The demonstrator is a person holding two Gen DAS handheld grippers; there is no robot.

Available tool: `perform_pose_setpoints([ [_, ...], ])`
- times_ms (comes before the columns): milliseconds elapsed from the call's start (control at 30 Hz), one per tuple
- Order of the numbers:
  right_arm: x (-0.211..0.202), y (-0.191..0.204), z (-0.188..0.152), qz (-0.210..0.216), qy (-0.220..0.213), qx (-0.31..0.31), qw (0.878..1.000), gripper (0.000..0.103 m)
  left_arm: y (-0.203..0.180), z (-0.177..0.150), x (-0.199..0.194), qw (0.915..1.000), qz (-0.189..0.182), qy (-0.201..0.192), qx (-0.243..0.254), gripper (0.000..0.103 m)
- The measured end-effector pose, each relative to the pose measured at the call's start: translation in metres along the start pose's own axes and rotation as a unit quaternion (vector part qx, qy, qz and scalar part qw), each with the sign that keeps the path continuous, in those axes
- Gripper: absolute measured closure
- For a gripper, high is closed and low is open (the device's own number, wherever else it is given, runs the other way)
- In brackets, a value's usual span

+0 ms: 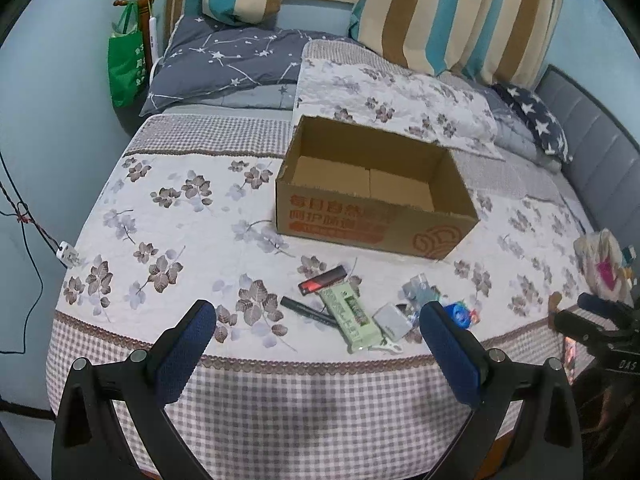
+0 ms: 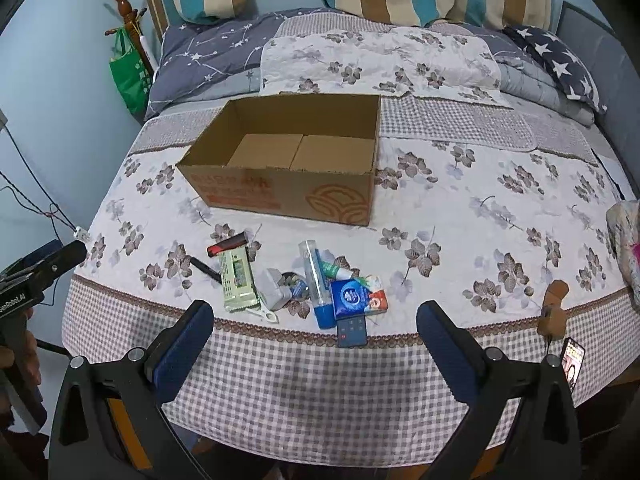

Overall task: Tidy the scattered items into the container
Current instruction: 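Move the left tool toward the green-and-white snack packet, then grasp the snack packet with the left tool while the right tool grasps the blue tissue pack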

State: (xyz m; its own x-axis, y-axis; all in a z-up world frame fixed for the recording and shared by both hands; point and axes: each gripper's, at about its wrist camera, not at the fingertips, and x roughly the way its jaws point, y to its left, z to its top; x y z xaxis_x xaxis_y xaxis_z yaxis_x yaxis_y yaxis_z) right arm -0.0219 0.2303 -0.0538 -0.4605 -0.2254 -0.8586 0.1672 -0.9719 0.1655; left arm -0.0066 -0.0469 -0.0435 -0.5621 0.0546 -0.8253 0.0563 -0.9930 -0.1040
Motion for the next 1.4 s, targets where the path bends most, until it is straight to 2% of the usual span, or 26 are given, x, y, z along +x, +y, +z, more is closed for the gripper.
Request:
perform_pose_setpoints([
  [200,0.015,-0.005,-0.011,-0.011,0.024,0.002,1.0,0.0,0.008,-0.016,0.038,0.9988,0.007,0.048,-0.011,0.004],
  [333,0.033,-0.016,-0.021,-0.02,0.045,0.013,0.999,0.0,0.009,-0.029,0.075,0.9958,-0.002,0.082,-0.04,0.007],
  [467,0.054,-0.026,-0.032,-0.023,0.068,0.024,0.997,0.002,-0.001,-0.041,0.121,0.9919,-0.015,0.109,-0.064,0.016],
  [567,0.065,-0.029,-0.04,-0.02,0.081,0.02,0.996,0.015,-0.011,-0.048,0.161,0.9876,-0.022,0.127,-0.09,0.019],
  [600,0.068,-0.031,-0.043,-0.017,0.085,0.018,0.996,0.01,-0.015,-0.05,0.175,0.9862,-0.02,0.131,-0.099,0.02],
  [667,0.073,-0.034,-0.048,-0.012,0.095,0.012,0.995,0.021,-0.021,-0.052,0.2,0.9821,-0.019,0.141,-0.124,0.03],
  [800,0.084,-0.047,-0.057,-0.005,0.118,0.002,0.993,0.023,-0.029,-0.054,0.229,0.9764,0.001,0.143,-0.161,0.031],
  [833,0.086,-0.051,-0.058,-0.005,0.122,0.001,0.992,0.023,-0.031,-0.054,0.233,0.9758,0.008,0.143,-0.165,0.033],
  [867,0.087,-0.055,-0.059,-0.005,0.125,0.0,0.992,0.029,-0.033,-0.053,0.237,0.9755,0.016,0.143,-0.167,0.035],
  [900,0.088,-0.058,-0.059,-0.004,0.126,0.0,0.992,0.026,-0.036,-0.052,0.24,0.9756,0.026,0.143,-0.165,0.035],
  [1000,0.091,-0.069,-0.056,-0.002,0.127,0.002,0.992,0.026,-0.047,-0.049,0.248,0.977,0.056,0.15,-0.141,0.039],
  [1033,0.093,-0.071,-0.055,-0.001,0.127,0.002,0.992,0.029,-0.052,-0.049,0.251,0.9768,0.071,0.159,-0.125,0.048],
  [1067,0.095,-0.073,-0.054,-0.001,0.128,0.003,0.992,0.026,-0.055,-0.05,0.253,0.9767,0.084,0.164,-0.11,0.056],
  [1100,0.097,-0.075,-0.052,0.0,0.128,0.004,0.992,0.026,-0.057,-0.05,0.252,0.9775,0.09,0.164,-0.098,0.056],
  [1200,0.104,-0.079,-0.047,0.003,0.126,0.008,0.992,0.029,-0.055,-0.054,0.243,0.9796,0.078,0.165,-0.084,0.057],
  [1233,0.107,-0.079,-0.046,0.003,0.125,0.01,0.992,0.021,-0.052,-0.057,0.238,0.9805,0.071,0.164,-0.081,0.057],
  [1267,0.11,-0.08,-0.045,0.003,0.124,0.011,0.992,0.021,-0.047,-0.06,0.231,0.9813,0.062,0.162,-0.084,0.057],
  [1333,0.119,-0.08,-0.043,0.003,0.124,0.017,0.992,0.023,-0.037,-0.065,0.217,0.9822,0.051,0.157,-0.089,0.057],
  [1367,0.124,-0.081,-0.043,0.003,0.125,0.021,0.992,0.029,-0.032,-0.068,0.209,0.9828,0.049,0.155,-0.088,0.057],
  [1400,0.129,-0.081,-0.043,0.004,0.126,0.027,0.992,0.023,-0.028,-0.07,0.201,0.9833,0.047,0.153,-0.087,0.057],
])
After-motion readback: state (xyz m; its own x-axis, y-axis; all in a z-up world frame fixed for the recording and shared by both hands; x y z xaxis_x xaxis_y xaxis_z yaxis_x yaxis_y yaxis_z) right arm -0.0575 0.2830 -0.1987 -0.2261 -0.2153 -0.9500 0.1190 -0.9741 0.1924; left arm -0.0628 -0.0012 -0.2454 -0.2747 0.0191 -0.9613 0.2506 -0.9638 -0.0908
